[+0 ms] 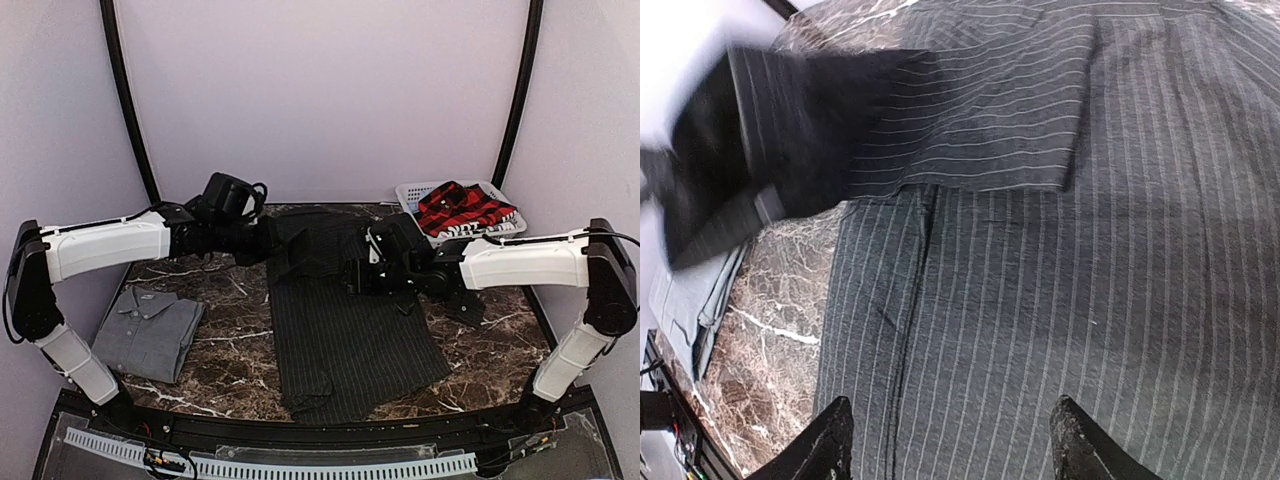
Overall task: Fold and stack the long sleeve shirts
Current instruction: Pass from the left arm to the right
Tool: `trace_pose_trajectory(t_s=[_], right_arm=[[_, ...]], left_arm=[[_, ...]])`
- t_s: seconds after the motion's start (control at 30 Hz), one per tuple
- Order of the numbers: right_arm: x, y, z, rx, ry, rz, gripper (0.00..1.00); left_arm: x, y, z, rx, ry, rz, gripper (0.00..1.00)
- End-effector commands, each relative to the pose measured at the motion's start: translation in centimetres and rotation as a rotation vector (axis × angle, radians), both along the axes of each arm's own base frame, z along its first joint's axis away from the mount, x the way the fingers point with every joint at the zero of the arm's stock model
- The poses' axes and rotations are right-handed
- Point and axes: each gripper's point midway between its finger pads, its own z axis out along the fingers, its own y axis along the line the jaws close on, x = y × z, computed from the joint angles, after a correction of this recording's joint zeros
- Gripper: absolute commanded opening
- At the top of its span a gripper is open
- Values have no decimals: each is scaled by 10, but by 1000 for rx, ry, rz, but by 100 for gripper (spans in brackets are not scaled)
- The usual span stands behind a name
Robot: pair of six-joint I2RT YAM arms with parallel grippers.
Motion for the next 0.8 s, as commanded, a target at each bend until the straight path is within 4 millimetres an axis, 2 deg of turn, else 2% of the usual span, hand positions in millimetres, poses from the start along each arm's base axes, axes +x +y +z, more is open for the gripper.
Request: trace_pose_trajectory(t_s=[0.0, 0.07, 0.17, 0.37, 0.63, 0.77], right_arm=[[3, 33, 16, 82, -44, 135, 65], [2, 40, 14, 105, -42, 159, 66], [3, 55, 29, 198, -78, 197, 69], [4, 81, 39, 302, -62, 231, 69], [-29, 77, 28, 281, -62, 204, 68], [-29, 77, 19, 277, -45, 171, 68]], left_arm=[[-43, 15, -39, 62, 128, 2, 0], [-51, 17, -47, 49, 150, 1, 0], [-56, 21, -51, 50, 161, 8, 0], [-55, 19, -52, 43, 156, 0, 0], [-49, 6, -44, 16, 137, -37, 0], [-46, -4, -42, 5, 136, -72, 0]])
